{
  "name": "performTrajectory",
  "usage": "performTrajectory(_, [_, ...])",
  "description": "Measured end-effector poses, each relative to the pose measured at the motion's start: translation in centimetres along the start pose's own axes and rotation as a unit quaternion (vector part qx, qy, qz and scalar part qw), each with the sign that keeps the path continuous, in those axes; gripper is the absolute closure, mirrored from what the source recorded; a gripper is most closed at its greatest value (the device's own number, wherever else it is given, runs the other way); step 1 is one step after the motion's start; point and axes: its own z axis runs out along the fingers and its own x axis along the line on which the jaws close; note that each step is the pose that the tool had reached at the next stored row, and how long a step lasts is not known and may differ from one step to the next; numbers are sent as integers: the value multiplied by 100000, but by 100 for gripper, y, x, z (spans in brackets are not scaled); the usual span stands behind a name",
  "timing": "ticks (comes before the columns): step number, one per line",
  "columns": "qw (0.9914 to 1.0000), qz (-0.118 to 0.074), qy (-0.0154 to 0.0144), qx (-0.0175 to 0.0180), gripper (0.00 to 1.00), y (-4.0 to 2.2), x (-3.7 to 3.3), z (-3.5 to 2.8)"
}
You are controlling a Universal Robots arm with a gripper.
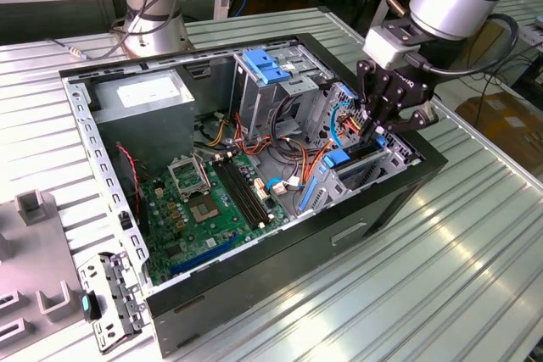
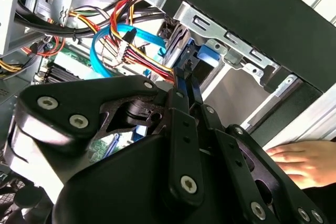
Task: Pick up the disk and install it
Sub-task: 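Insert the first disk wire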
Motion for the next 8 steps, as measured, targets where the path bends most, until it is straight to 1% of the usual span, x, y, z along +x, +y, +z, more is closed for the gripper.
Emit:
performTrajectory(4, [100000,4,-1,-3,84,-14,0,23])
performTrajectory(8, [100000,-1,14,-1,84,-15,1,40])
